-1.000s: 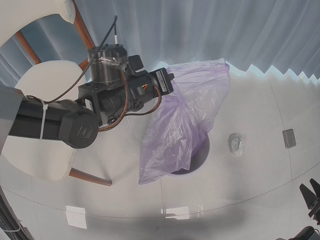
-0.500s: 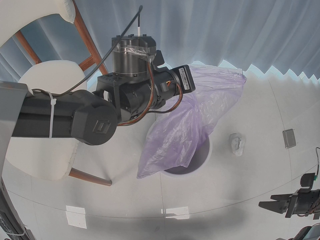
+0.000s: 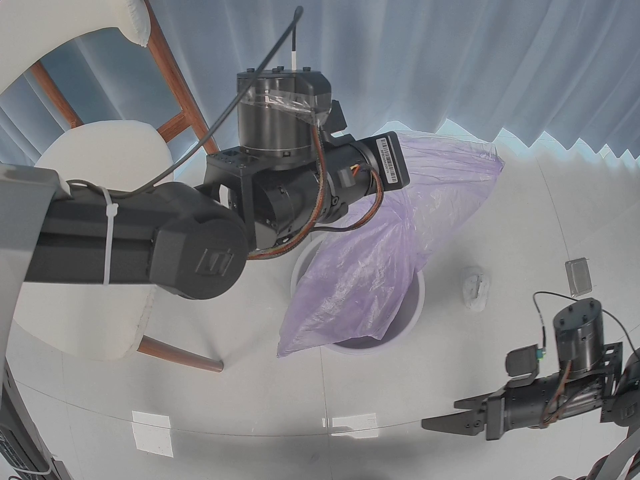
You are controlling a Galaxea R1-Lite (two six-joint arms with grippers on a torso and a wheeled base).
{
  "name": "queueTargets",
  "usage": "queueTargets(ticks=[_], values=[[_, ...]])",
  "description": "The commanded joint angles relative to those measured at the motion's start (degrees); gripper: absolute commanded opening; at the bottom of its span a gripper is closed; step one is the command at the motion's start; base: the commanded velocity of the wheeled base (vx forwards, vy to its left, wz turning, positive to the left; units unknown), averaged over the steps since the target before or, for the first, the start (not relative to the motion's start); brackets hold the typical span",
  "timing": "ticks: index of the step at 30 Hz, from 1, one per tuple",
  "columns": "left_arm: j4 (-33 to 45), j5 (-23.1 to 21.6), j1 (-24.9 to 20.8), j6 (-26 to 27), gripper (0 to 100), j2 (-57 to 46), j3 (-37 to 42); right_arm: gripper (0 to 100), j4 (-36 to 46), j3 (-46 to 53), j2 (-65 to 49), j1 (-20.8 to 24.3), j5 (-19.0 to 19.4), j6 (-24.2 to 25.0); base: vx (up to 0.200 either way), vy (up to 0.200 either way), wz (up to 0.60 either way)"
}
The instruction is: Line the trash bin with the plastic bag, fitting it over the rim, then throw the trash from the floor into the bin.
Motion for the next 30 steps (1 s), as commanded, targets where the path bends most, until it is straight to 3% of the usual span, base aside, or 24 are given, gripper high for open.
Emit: queueTargets(ticks=[1, 8, 9, 13, 17, 24, 30], values=[[-1.6, -0.3, -0.2, 0.1, 0, 0.3, -0.3, 100, -10.9, -3.4, 17.9, 6.4, 0.2, 1.5, 0.000, 0.000, 0.00], [-1.8, -0.3, -1.2, 0.0, 0, 0.4, -0.2, 100, -24.7, -10.1, 29.6, 11.3, -2.5, 12.9, 0.000, 0.000, 0.00], [-1.9, -0.3, -1.3, 0.0, 0, 0.5, -0.2, 0, -25.8, -11.1, 30.7, 12.3, -3.4, 14.9, 0.000, 0.000, 0.00], [-1.9, -0.3, -1.5, 0.0, 0, 0.5, -0.3, 0, -28.6, -15.5, 33.9, 16.9, -7.6, 24.1, 0.000, 0.000, 0.00], [-1.9, 0.1, -1.7, 0.0, 0, 0.7, -0.2, 0, -28.7, -18.6, 35.4, 21.4, -8.0, 30.7, 0.000, 0.000, 0.00], [-2.0, 0.3, -2.2, 0.0, 0, 1.3, -0.4, 0, -28.5, -24.9, 36.9, 26.4, -10.9, 33.3, 0.000, 0.000, 0.00], [-2.0, 0.3, -2.3, 0.0, 0, 1.6, -0.4, 0, -29.6, -29.3, 40.0, 27.2, -15.1, 33.3, 0.000, 0.000, 0.00]])
